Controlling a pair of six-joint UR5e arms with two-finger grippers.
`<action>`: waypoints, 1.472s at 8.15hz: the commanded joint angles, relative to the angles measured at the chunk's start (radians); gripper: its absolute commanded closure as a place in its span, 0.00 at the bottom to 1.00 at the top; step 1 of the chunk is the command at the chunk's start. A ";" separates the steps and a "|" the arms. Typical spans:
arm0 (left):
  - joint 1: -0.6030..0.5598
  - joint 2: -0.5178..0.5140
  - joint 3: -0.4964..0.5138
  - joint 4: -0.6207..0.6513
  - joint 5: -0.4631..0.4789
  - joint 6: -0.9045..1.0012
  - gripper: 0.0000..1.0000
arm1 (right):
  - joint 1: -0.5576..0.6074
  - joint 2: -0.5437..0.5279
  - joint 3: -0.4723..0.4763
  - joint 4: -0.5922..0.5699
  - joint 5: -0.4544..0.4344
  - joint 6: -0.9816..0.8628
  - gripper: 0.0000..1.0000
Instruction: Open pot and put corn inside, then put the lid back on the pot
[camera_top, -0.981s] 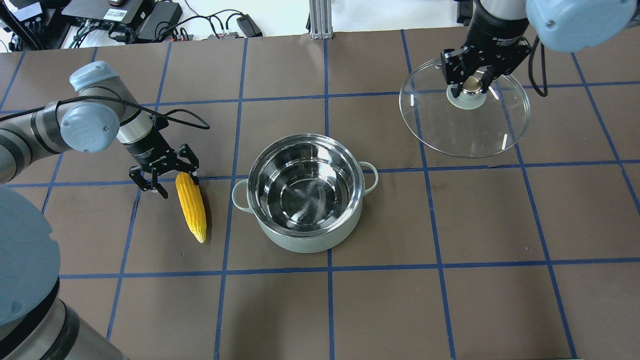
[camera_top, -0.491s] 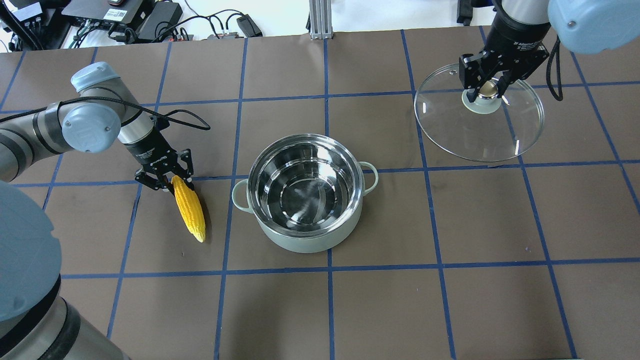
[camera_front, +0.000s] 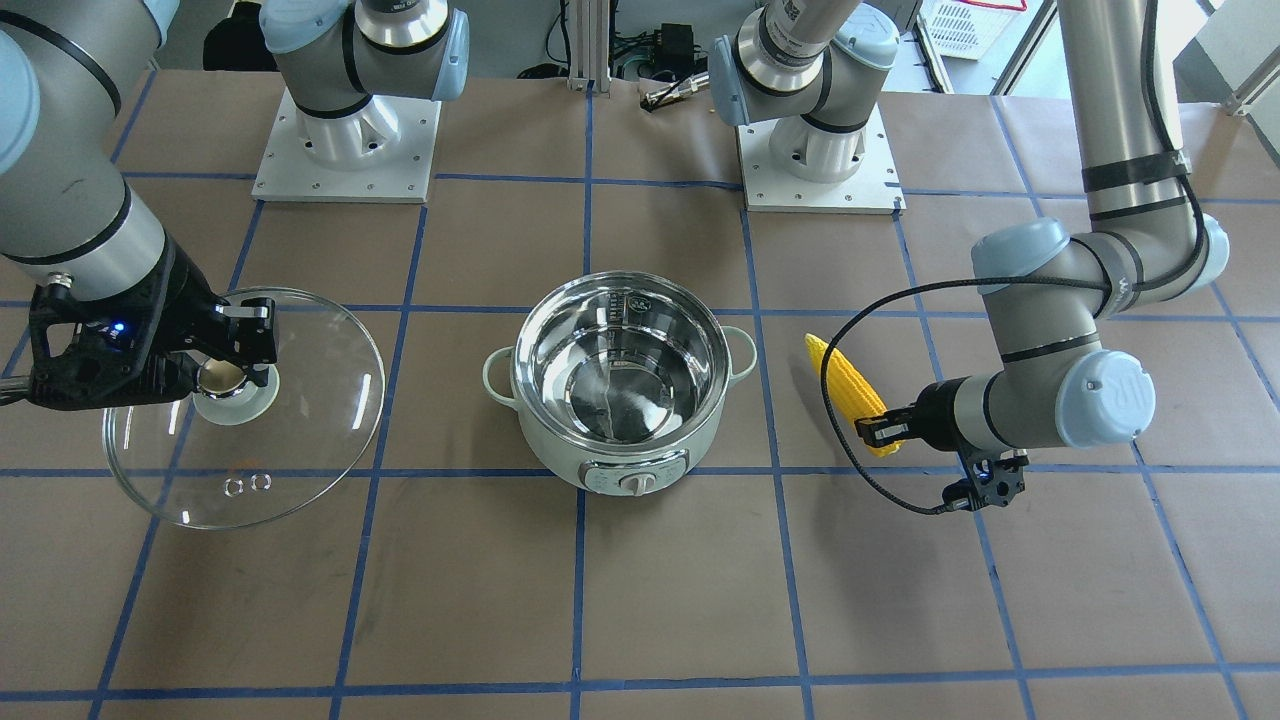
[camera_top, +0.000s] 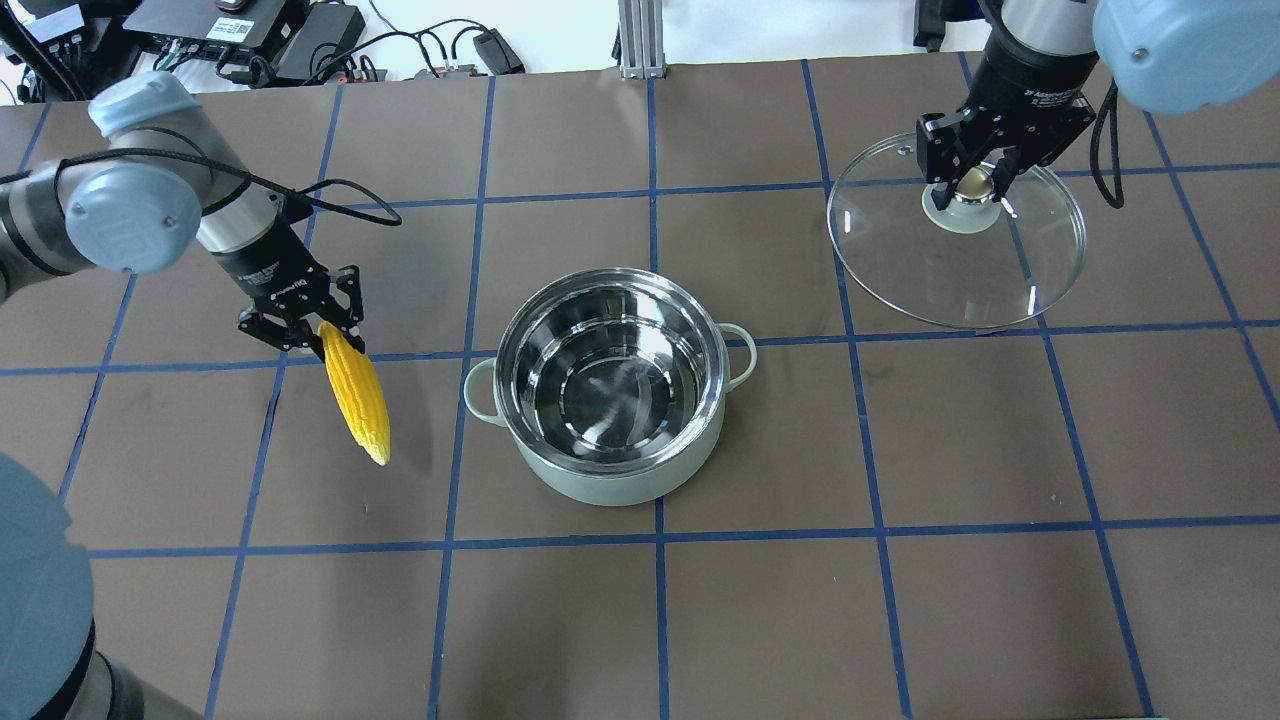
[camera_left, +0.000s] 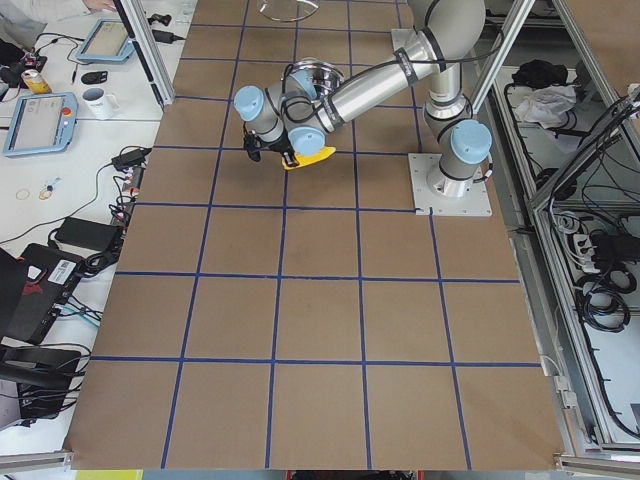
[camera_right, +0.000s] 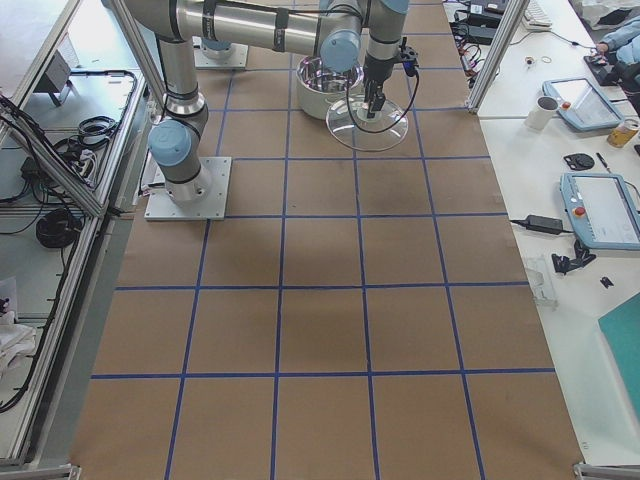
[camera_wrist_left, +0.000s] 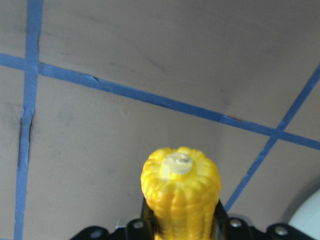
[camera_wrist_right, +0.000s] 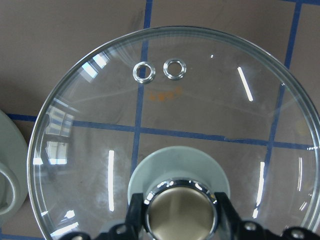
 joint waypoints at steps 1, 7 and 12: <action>-0.067 0.079 0.184 -0.117 0.042 0.001 1.00 | 0.001 0.001 0.001 0.003 0.002 0.019 1.00; -0.454 0.145 0.260 -0.114 0.043 -0.114 1.00 | 0.008 -0.002 0.005 0.009 0.053 0.034 1.00; -0.572 0.021 0.219 -0.102 -0.045 -0.226 1.00 | 0.010 0.000 0.005 0.008 0.045 0.029 1.00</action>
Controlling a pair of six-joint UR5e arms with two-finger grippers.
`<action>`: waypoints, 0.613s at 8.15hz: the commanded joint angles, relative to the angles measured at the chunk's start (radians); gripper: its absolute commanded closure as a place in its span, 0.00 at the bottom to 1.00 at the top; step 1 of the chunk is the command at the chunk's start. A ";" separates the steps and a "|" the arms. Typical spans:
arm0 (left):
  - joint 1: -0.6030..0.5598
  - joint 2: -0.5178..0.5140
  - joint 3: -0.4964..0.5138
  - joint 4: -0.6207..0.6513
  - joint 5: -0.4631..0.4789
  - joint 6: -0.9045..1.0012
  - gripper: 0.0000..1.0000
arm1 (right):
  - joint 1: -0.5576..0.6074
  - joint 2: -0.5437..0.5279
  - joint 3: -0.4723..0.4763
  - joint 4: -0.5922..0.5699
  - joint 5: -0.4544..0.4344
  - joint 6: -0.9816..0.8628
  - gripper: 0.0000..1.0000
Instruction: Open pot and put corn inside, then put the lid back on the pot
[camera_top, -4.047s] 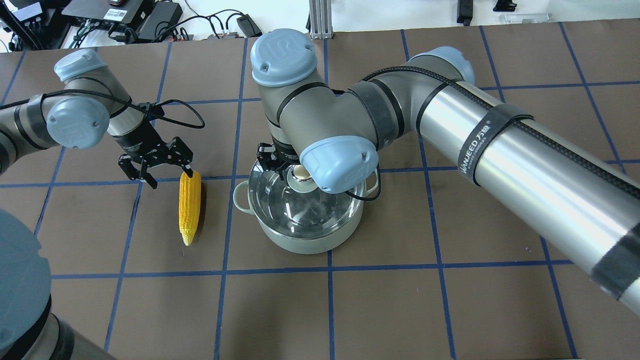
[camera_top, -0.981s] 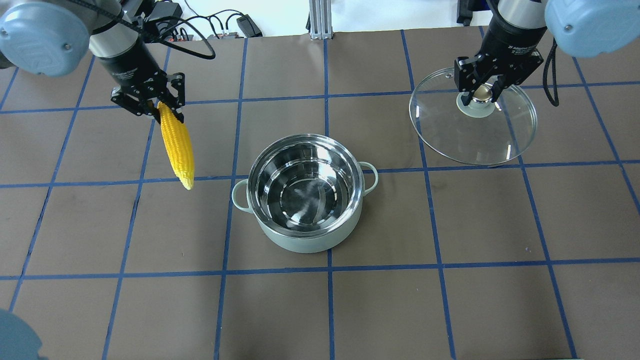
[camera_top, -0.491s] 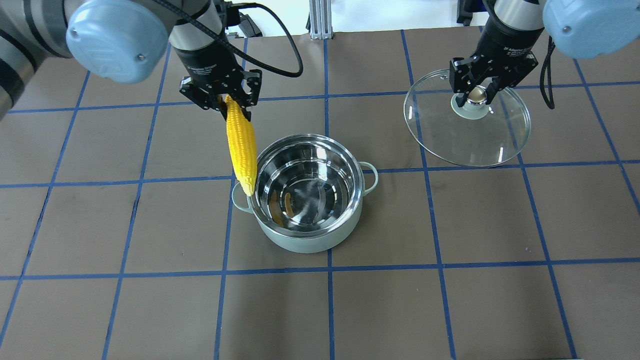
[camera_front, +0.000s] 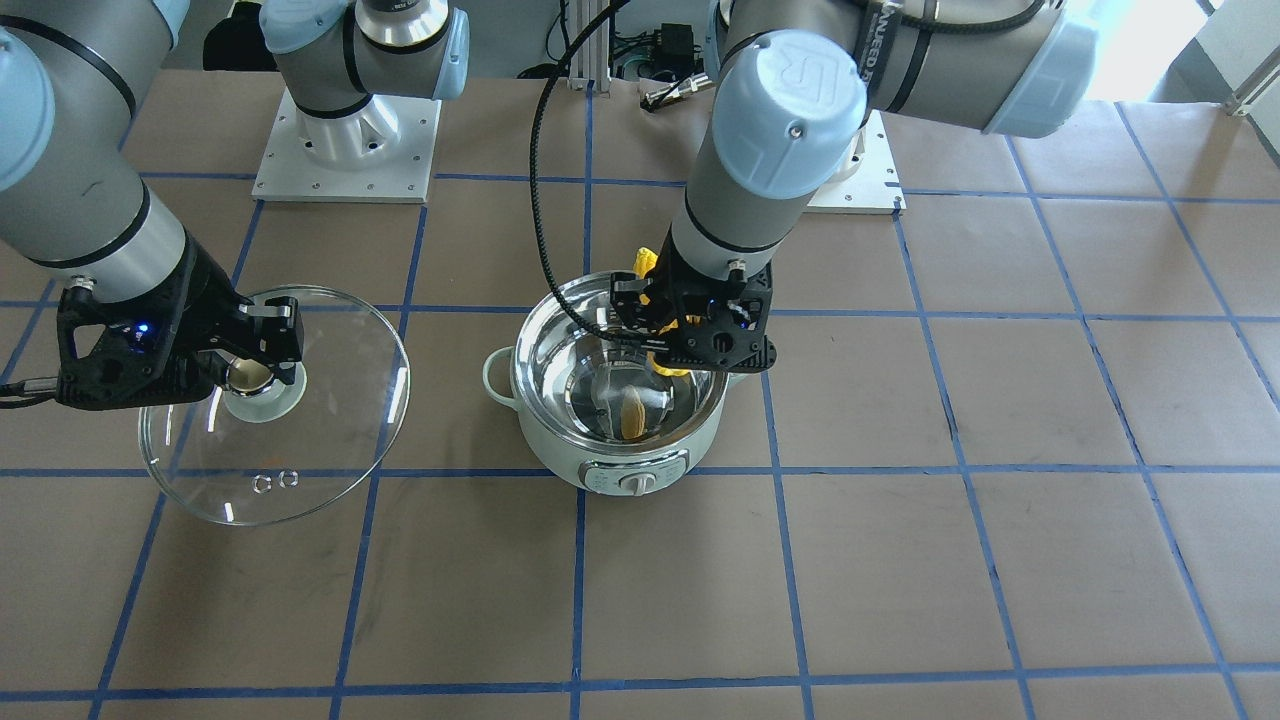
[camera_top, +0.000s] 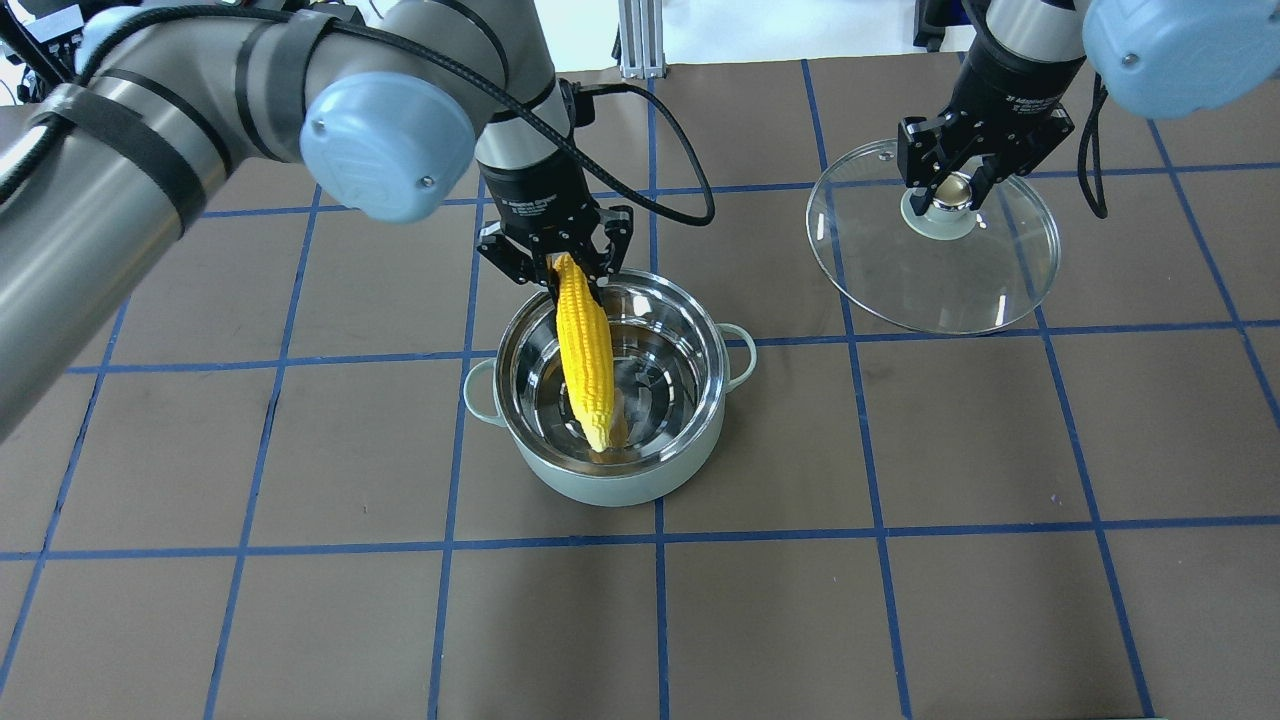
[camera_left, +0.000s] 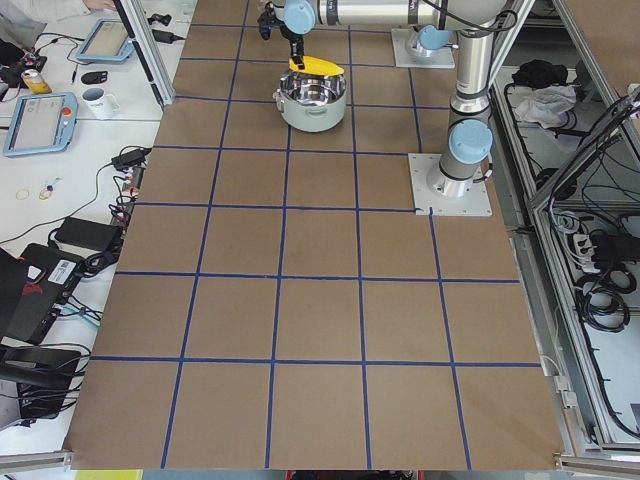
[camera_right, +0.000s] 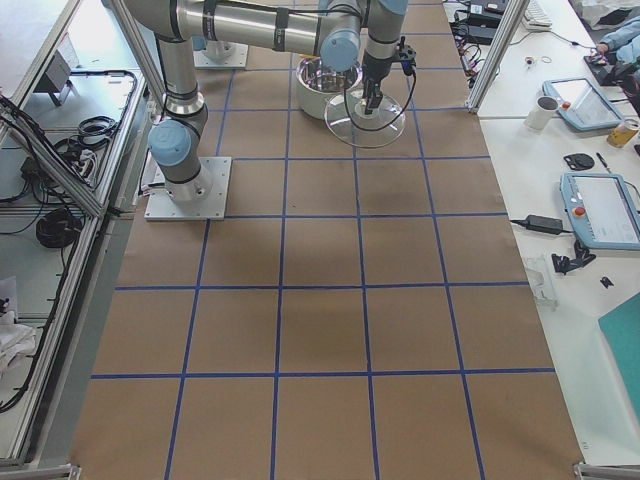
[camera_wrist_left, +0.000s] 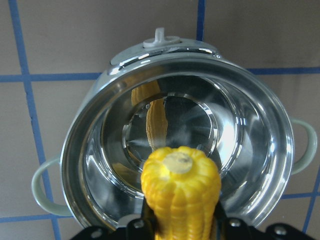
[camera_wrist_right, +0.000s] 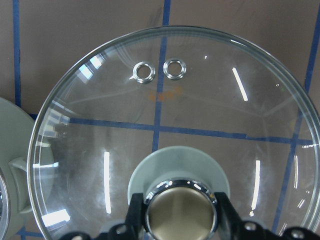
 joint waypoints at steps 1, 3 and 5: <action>-0.040 -0.074 -0.009 0.047 -0.002 -0.007 1.00 | 0.000 0.000 0.000 -0.001 -0.006 0.004 1.00; -0.040 -0.097 -0.009 0.106 0.003 -0.007 1.00 | 0.000 0.000 0.000 -0.001 -0.008 0.006 1.00; -0.040 -0.132 -0.009 0.130 0.004 0.002 0.36 | 0.000 0.000 0.001 0.000 -0.011 0.009 1.00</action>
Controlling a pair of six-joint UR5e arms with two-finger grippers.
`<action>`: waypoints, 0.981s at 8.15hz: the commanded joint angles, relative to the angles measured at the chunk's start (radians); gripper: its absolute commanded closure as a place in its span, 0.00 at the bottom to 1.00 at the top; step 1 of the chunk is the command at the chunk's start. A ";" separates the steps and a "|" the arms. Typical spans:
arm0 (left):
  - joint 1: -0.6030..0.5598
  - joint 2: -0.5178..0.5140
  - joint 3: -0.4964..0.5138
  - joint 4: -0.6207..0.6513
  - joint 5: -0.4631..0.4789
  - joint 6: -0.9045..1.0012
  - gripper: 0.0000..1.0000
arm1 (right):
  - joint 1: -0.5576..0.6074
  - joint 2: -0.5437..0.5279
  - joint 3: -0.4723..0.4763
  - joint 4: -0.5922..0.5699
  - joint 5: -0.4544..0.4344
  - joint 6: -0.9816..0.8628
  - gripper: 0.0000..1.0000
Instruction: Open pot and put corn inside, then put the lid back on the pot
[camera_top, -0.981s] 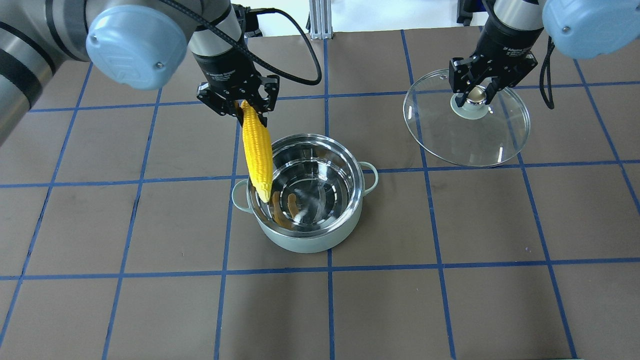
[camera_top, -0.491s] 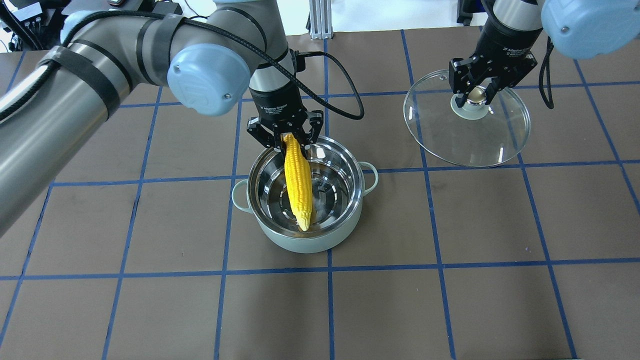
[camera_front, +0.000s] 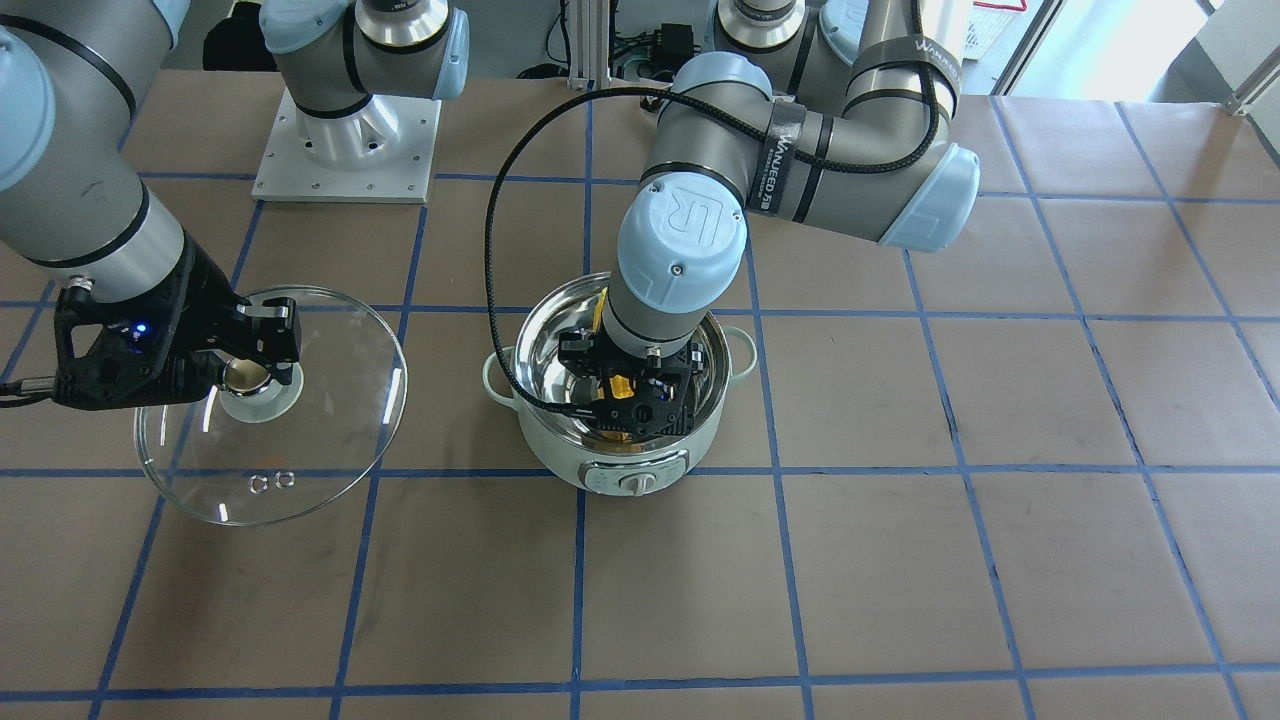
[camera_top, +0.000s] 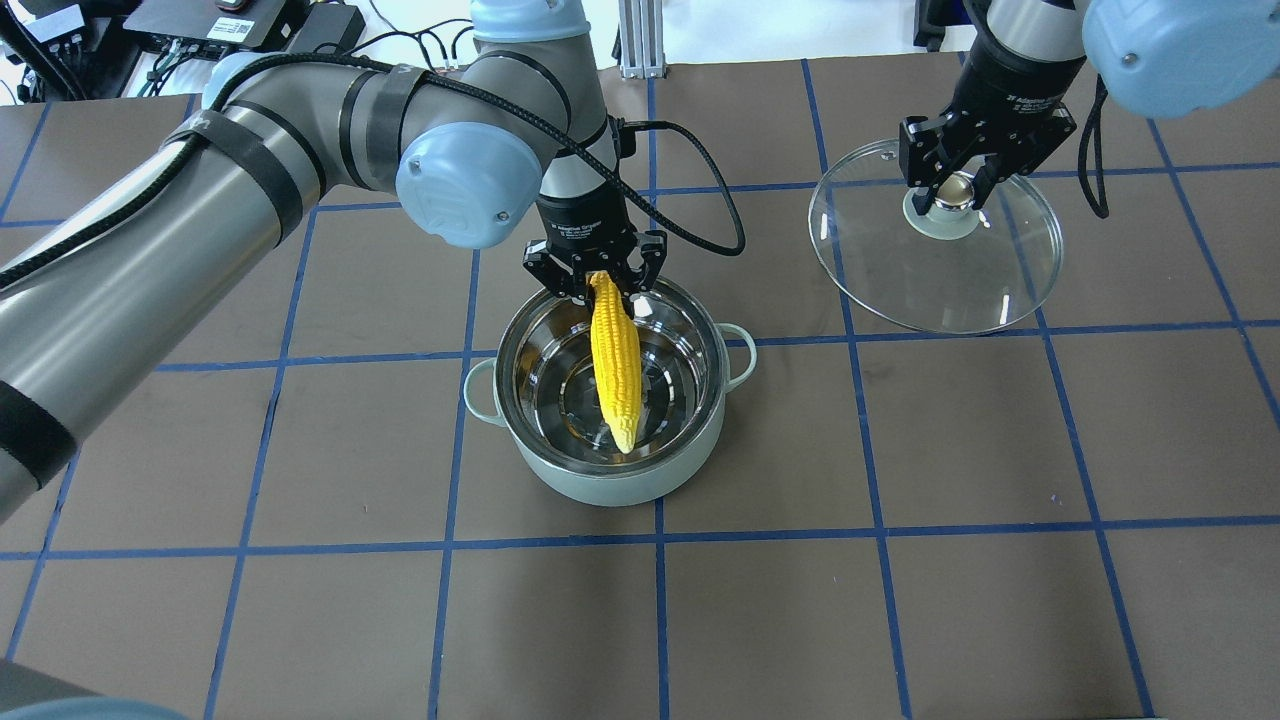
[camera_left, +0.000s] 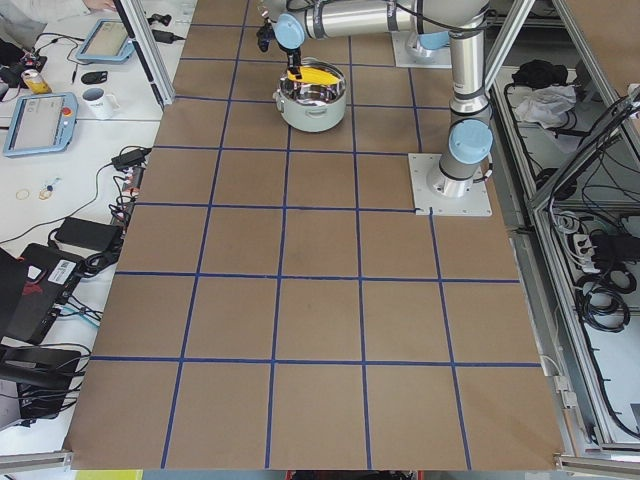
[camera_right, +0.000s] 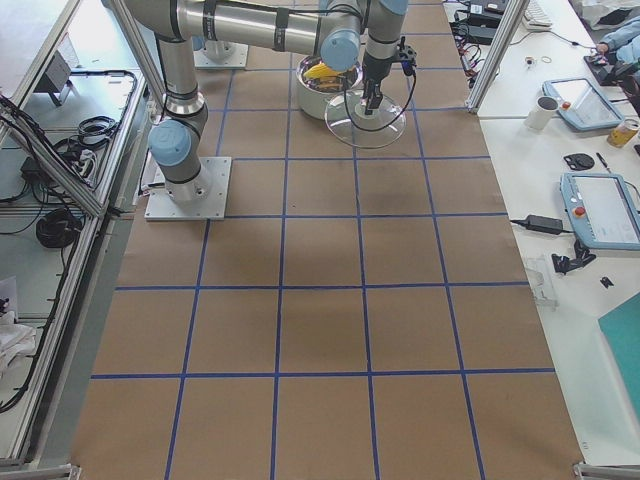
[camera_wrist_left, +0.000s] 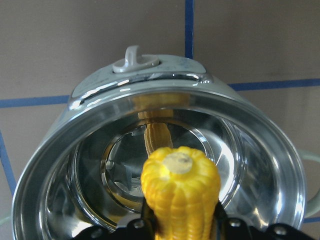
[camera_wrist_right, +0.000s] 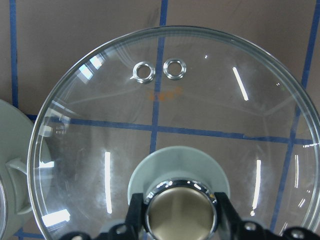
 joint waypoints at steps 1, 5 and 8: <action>-0.001 -0.032 0.000 0.037 0.003 0.000 0.00 | 0.000 0.000 0.001 -0.001 -0.003 0.002 1.00; 0.010 0.014 0.012 -0.042 0.078 0.006 0.00 | 0.055 -0.006 -0.002 -0.024 -0.060 0.011 1.00; 0.128 0.086 0.052 -0.042 0.135 0.107 0.00 | 0.174 -0.006 -0.002 -0.024 -0.052 0.216 1.00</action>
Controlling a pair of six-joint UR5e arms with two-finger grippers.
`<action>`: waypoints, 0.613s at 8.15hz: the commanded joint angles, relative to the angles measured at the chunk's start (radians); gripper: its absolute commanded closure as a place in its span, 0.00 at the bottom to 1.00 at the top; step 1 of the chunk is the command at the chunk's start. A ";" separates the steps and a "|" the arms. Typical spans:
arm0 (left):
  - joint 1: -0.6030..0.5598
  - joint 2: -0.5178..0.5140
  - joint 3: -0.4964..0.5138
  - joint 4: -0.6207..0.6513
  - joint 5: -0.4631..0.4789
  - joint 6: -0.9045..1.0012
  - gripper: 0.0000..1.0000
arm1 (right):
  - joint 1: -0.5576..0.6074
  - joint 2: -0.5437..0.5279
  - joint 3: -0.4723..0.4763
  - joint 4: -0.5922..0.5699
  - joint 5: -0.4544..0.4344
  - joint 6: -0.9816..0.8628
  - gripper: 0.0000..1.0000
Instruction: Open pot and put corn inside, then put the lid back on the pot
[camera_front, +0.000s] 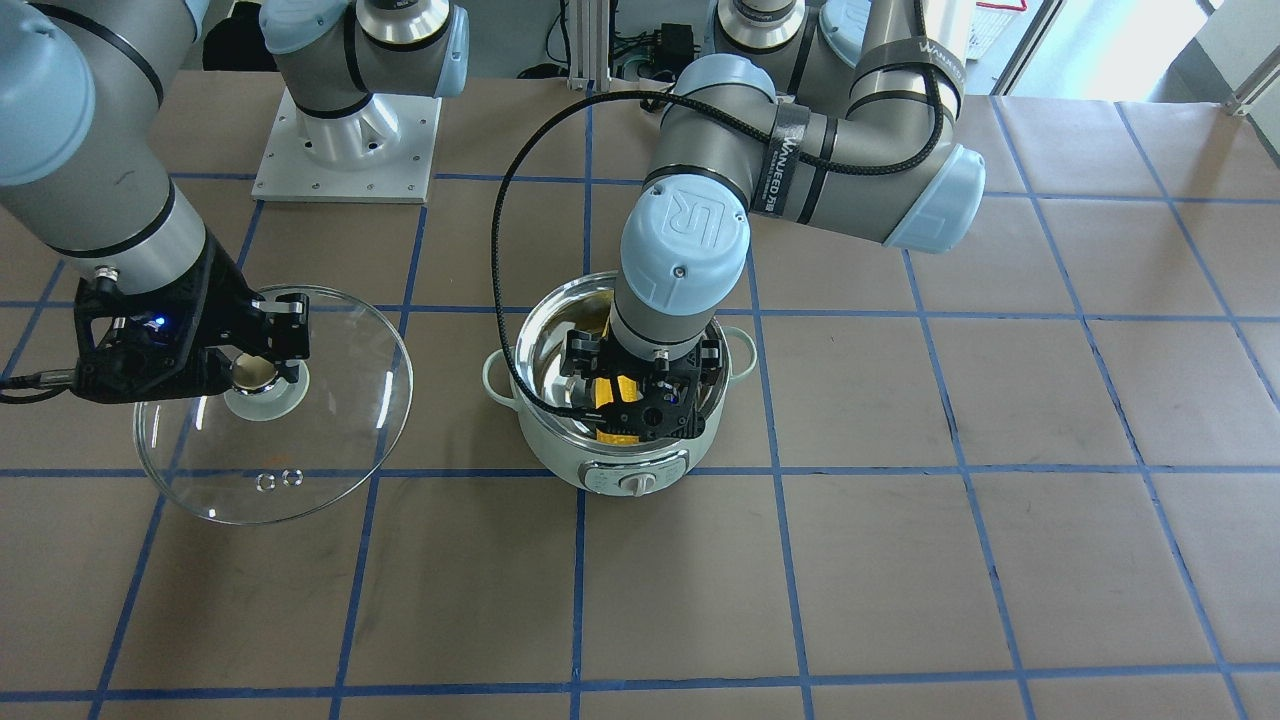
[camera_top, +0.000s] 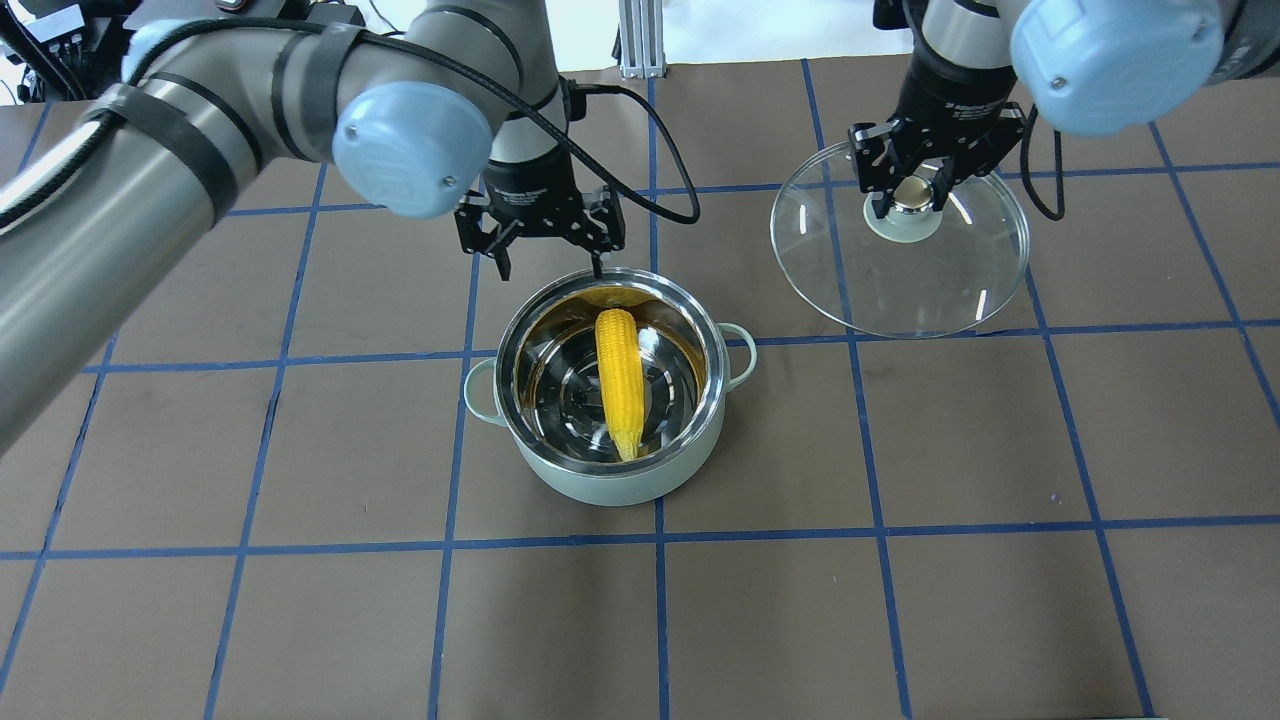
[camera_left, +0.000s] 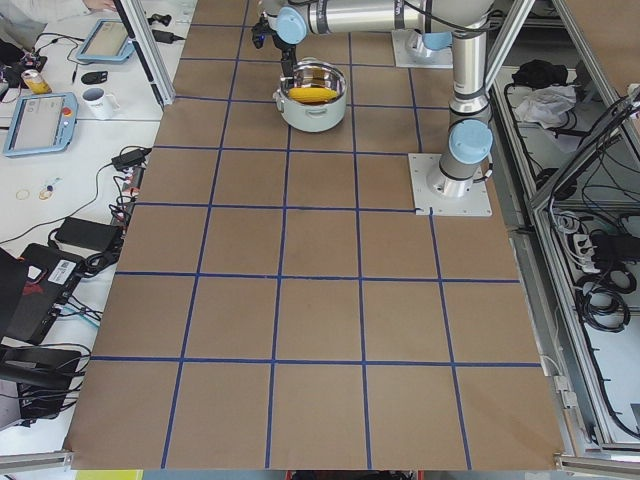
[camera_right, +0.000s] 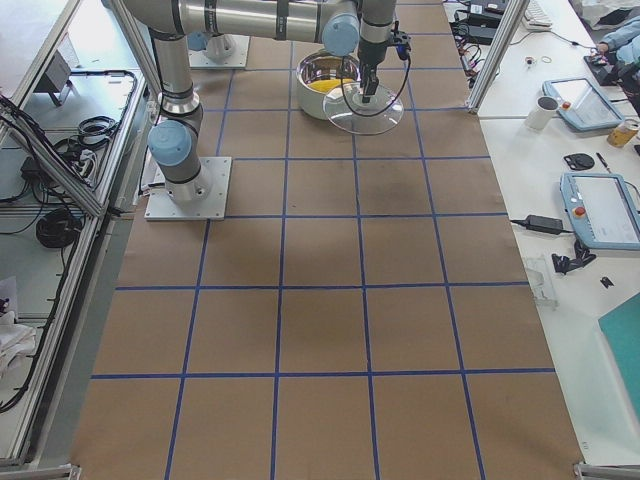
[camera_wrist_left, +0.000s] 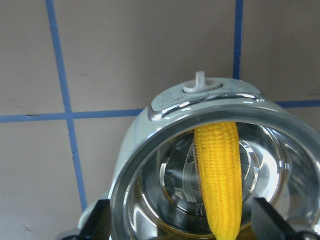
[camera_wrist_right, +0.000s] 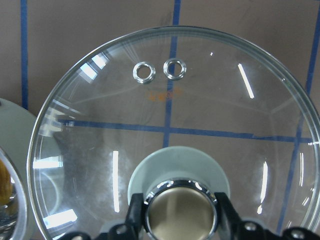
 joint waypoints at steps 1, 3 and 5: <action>0.144 0.058 0.050 -0.011 0.028 0.160 0.00 | 0.119 0.003 0.000 -0.010 0.001 0.179 1.00; 0.215 0.109 0.053 -0.011 0.098 0.238 0.00 | 0.215 0.007 0.001 -0.011 0.009 0.334 1.00; 0.219 0.127 0.053 -0.002 0.102 0.240 0.00 | 0.320 0.039 0.003 -0.101 0.047 0.503 1.00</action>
